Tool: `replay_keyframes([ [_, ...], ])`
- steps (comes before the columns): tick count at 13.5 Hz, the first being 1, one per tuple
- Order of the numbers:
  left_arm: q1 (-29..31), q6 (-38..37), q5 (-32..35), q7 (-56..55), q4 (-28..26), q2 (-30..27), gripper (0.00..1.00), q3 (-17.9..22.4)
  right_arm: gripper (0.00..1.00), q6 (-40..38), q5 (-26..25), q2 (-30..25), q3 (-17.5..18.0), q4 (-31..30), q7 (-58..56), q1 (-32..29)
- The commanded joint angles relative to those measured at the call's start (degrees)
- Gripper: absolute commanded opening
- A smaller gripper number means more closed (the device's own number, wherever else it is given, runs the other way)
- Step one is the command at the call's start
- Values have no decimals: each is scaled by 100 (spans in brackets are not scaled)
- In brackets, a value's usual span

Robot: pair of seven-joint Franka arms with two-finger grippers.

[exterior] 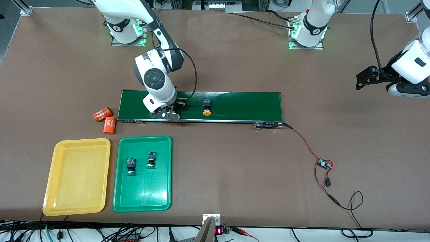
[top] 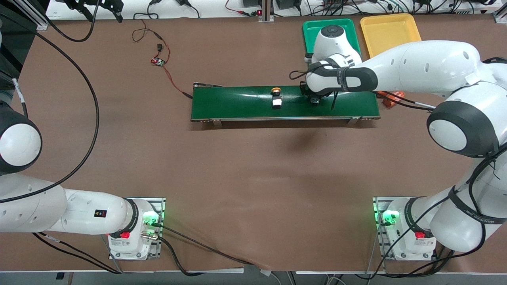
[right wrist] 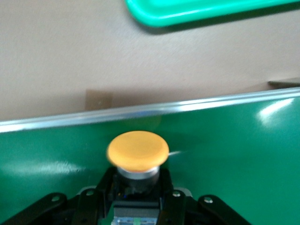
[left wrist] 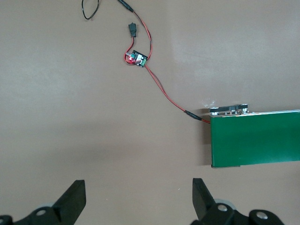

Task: Sort buttons by color to trays
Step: 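Carry the yellow button to the yellow tray with the right gripper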

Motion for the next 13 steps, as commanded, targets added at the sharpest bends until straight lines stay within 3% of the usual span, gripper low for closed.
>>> replay_keyframes([
  [1, 0, -45, 96, 111, -61, -111, 100, -9, 21, -68, 19, -107, -4, 121, -25, -253],
  [6, 0, -37, 96, 111, -52, -103, 100, -9, 15, -330, -122, -37, -645, 875, -427, -699],
  [10, 0, -37, 96, 120, -52, -103, 100, -9, 15, -586, -166, 419, -664, 1623, -2139, -1797],
  [13, 9, -37, 96, 111, -26, -103, 100, -9, 11, -682, -253, 1199, -655, 2325, -3379, -2431],
])
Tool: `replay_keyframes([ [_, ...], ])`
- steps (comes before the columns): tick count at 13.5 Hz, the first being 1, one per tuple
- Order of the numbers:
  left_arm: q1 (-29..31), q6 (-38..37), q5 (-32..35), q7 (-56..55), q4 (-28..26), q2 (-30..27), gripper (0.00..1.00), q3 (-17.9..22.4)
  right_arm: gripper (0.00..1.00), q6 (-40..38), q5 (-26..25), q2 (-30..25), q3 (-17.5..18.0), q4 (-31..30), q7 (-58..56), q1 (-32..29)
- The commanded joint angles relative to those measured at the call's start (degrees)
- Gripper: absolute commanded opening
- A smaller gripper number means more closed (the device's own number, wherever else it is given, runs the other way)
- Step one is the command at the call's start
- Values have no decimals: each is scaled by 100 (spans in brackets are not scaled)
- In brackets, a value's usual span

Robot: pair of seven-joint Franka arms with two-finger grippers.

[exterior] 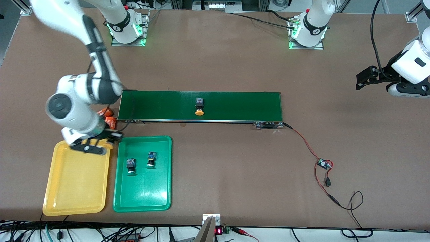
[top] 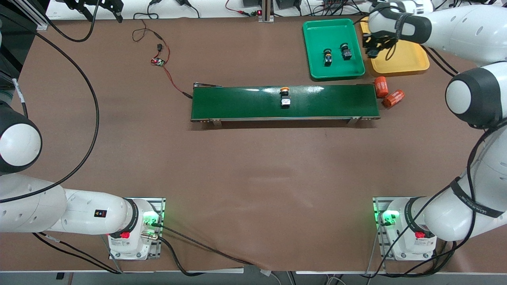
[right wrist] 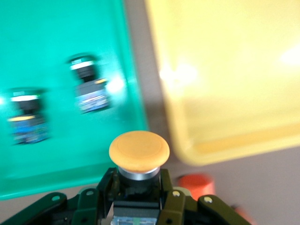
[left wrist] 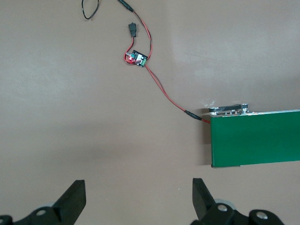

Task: Sort buttons by color to trays
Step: 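Carry the yellow button to the yellow tray with the right gripper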

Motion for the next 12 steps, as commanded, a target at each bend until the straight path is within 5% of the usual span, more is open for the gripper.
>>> replay_keyframes([
  [1, 8, -37, 96, 120, -27, -94, 100, -9, 10, -225, -135, 1009, 85, 1043, -927, -468],
  [6, 8, -45, 96, 120, -27, -93, 100, -9, 10, -199, -56, 1538, 164, 1643, -1764, -979],
  [9, 8, -37, 87, 120, -27, -85, 100, -9, 14, 160, -65, 1688, 524, 1732, -1905, -1296],
  [11, 8, -37, 96, 120, -27, -93, 100, -9, 85, 267, -47, 1741, 533, 1732, -1835, -1279],
  [12, 8, -45, 87, 120, -27, -93, 100, 0, 100, 267, -39, 1741, 542, 1723, -1844, -1287],
])
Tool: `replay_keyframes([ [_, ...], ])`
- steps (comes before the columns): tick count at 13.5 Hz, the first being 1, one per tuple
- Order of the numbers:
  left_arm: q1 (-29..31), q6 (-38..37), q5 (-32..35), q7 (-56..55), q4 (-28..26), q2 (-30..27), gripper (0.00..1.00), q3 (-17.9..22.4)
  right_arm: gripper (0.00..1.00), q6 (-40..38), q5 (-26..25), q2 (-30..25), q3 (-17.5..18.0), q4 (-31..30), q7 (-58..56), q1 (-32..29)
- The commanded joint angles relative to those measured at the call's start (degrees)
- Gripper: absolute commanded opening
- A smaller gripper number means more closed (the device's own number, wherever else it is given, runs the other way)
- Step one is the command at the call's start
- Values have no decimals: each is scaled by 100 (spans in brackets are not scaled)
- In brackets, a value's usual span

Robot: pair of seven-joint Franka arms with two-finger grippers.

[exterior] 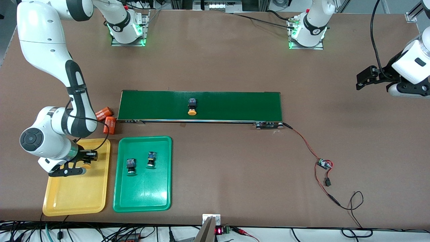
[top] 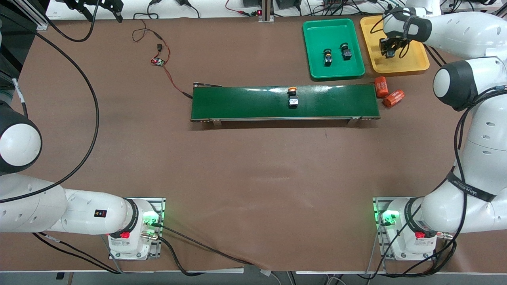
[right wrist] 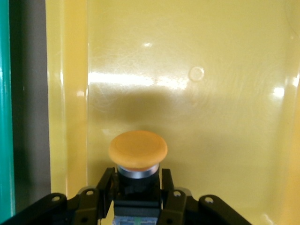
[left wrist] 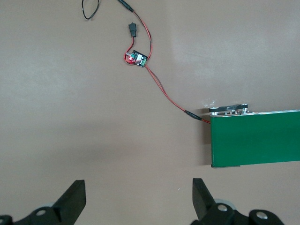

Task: Sort buttons by color to trays
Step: 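Carry the yellow button to the yellow tray with the right gripper, then release the yellow button in the yellow tray and return to belt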

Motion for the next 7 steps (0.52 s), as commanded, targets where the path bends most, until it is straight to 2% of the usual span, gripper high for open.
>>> replay_keyframes([
  [1, 8, -45, 87, 120, -28, -85, 100, 0, 100, -3, 13, 76, 125, 162, -53, -94],
  [4, 8, -45, 87, 120, -28, -85, 100, 0, 100, -90, 13, -38, 125, 118, -71, -103],
  [7, -1, -45, 87, 120, -19, -85, 100, -9, 100, -975, 21, -599, 133, 4, -62, -33],
])
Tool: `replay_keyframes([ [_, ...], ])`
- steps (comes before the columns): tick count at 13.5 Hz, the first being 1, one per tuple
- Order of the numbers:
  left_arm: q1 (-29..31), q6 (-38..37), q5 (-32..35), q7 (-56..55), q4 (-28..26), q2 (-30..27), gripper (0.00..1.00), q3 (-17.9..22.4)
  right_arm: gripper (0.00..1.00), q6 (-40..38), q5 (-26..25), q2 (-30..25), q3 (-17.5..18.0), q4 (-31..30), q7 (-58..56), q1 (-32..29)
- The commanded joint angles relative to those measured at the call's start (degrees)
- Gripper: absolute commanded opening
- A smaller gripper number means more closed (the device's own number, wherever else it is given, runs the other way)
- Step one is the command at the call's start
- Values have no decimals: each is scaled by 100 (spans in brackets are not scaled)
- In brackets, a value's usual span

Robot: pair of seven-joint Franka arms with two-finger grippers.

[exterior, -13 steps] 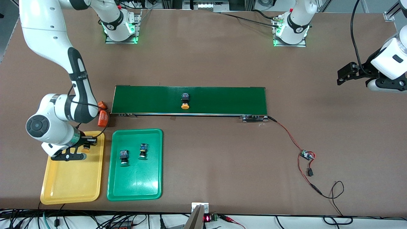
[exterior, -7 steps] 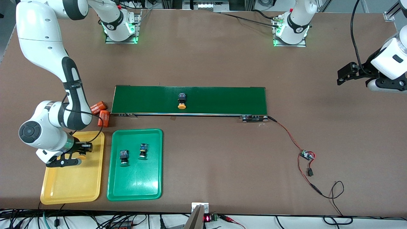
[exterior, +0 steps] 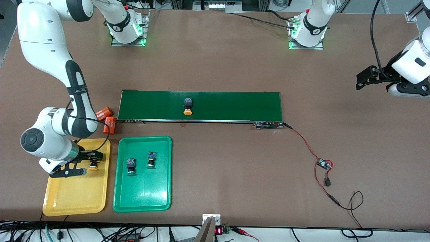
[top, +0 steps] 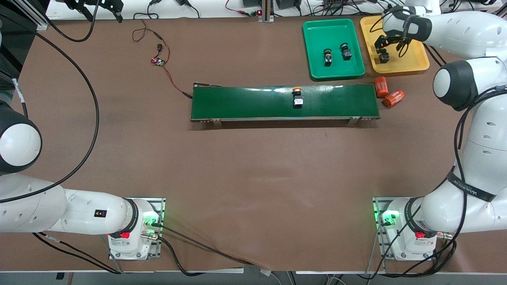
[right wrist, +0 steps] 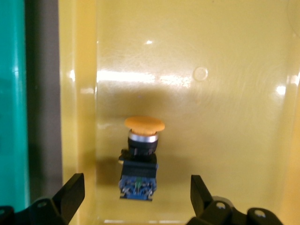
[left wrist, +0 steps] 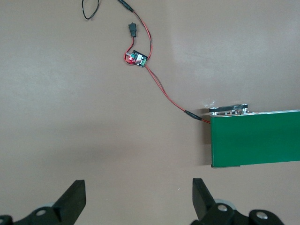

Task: Sort buttons by color to trays
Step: 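Release the yellow button in the yellow tray and return to belt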

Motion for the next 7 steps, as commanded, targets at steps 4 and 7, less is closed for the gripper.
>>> replay_keyframes([
  [4, -1, -45, 96, 120, -19, -85, 100, -9, 100, -1353, 635, -1370, 198, -765, 8, 218],
  [7, -10, -37, 96, 111, -10, -85, 100, -9, 100, -1319, 829, -2029, 216, -1574, 280, 595],
])
